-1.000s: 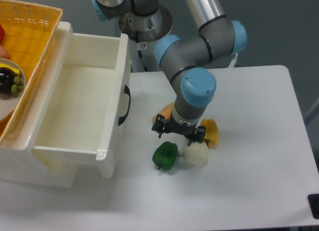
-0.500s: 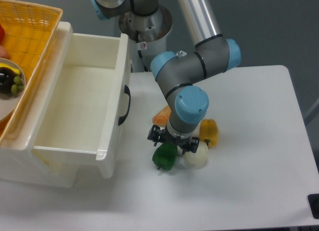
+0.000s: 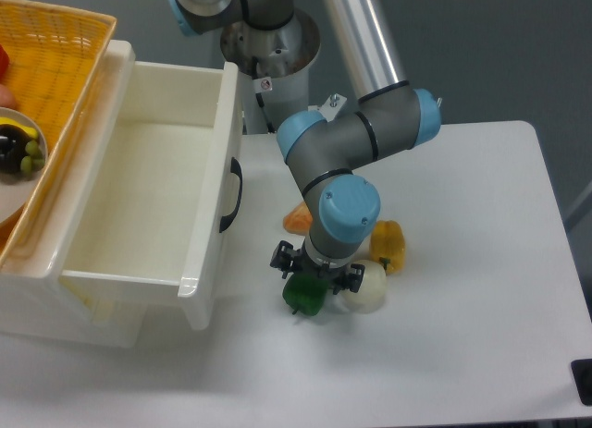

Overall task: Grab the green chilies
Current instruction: 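Close the gripper around the green bell pepper, then lift the green bell pepper up off the table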

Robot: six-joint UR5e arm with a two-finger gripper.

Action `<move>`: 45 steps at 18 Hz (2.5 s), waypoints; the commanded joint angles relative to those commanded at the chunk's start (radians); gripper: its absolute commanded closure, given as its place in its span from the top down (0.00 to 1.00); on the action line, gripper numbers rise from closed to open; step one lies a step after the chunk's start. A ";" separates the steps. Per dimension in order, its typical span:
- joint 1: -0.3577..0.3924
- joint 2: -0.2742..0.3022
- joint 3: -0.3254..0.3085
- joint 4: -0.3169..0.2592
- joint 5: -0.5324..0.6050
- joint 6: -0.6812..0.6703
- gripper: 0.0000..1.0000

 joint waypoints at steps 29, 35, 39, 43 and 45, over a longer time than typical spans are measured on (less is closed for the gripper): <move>-0.005 -0.018 0.011 0.031 -0.002 0.009 0.56; -0.002 0.018 0.025 0.028 0.002 0.011 0.51; 0.002 0.083 0.031 0.022 0.005 0.041 0.51; 0.002 0.144 0.021 -0.021 0.067 0.133 0.51; 0.006 0.167 0.021 -0.066 0.069 0.172 0.51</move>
